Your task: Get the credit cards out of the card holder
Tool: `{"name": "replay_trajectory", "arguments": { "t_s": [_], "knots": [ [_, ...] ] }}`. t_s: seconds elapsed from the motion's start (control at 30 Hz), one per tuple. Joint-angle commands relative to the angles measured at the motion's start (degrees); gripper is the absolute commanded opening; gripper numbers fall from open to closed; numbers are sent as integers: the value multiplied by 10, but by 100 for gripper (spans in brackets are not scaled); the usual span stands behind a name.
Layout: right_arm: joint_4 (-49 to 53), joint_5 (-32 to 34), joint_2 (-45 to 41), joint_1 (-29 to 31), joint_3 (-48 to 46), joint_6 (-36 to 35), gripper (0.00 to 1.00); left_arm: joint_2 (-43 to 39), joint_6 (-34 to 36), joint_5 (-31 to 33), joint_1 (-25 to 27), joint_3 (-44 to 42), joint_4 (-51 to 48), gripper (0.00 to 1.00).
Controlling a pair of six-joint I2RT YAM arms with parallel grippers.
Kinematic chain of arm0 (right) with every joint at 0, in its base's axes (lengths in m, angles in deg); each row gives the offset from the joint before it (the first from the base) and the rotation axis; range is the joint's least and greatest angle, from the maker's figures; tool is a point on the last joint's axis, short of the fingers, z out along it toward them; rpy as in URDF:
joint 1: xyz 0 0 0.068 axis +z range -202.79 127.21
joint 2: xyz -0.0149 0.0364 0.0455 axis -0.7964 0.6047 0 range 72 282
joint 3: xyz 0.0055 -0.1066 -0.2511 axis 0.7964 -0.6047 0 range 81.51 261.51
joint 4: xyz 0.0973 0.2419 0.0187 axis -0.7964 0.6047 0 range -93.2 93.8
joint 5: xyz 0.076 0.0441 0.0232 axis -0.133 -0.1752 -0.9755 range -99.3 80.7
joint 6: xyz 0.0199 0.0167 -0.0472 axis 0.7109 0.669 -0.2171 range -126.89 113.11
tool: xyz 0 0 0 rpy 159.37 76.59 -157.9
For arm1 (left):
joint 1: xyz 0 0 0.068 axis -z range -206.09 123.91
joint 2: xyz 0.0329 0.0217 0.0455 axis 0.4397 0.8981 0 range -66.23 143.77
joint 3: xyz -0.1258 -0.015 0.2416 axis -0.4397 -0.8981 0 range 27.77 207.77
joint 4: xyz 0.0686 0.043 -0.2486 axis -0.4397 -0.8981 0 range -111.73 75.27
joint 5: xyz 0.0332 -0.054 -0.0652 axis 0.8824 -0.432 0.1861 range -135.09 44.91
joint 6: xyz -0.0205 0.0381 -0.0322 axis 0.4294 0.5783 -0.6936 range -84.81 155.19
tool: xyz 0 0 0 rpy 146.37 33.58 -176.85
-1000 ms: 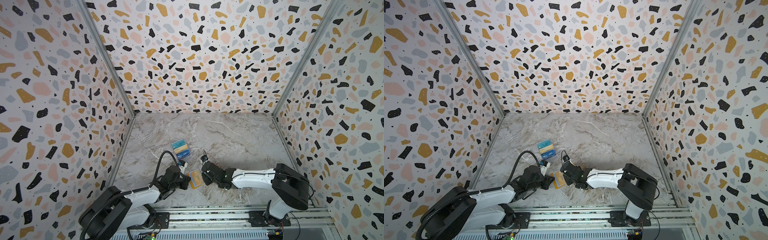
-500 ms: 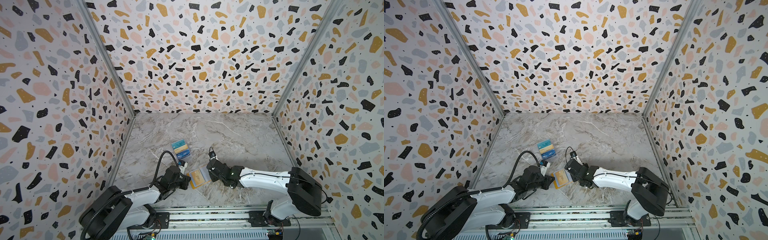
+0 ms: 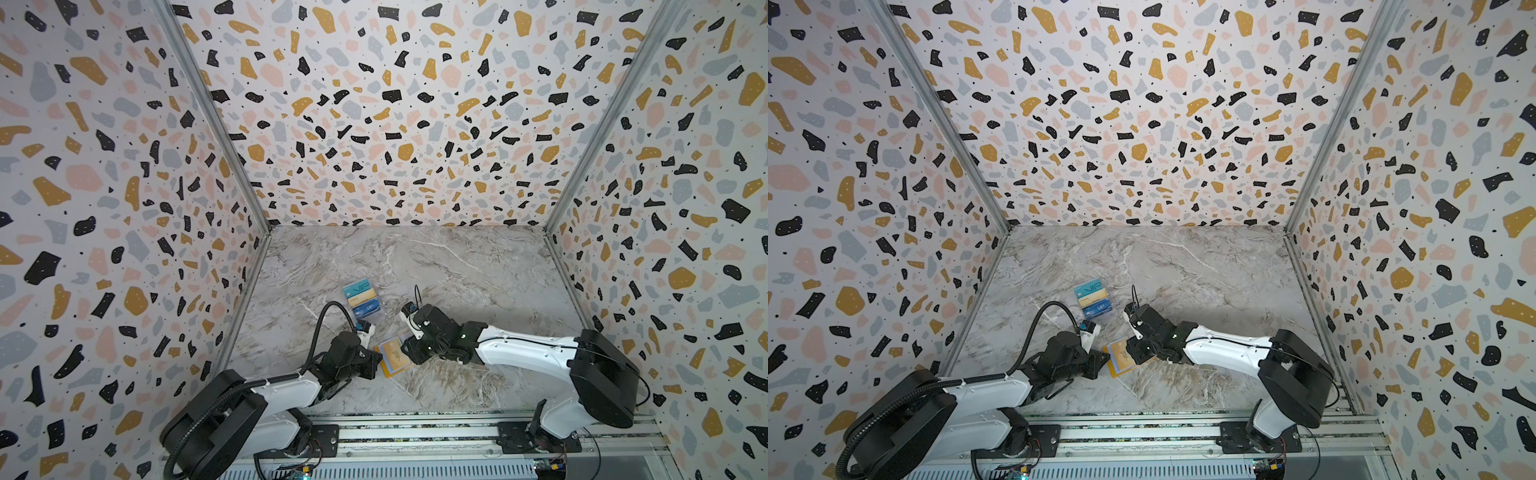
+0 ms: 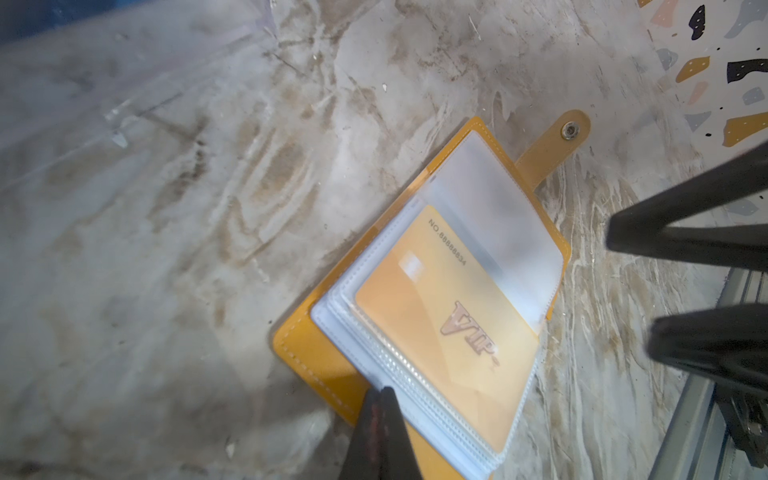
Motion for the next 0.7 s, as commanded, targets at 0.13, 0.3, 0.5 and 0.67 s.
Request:
{"name": "replay_trajectory", "arguments": {
  "t_s": [0.13, 0.3, 0.5, 0.67],
  "knots": [
    [-16, -86, 56, -31, 38, 13, 38, 9, 0, 3, 2, -5, -32, 0],
    [-24, -134, 83, -52, 35, 17, 36, 12, -1, 5, 2, -5, -30, 0],
    [-53, -201, 100, -66, 22, 22, 33, 20, 2, 4, 3, -1, -31, 0],
    [-74, -253, 116, -73, 20, 28, 33, 25, 3, 1, 2, 0, -31, 0]
  ]
}}
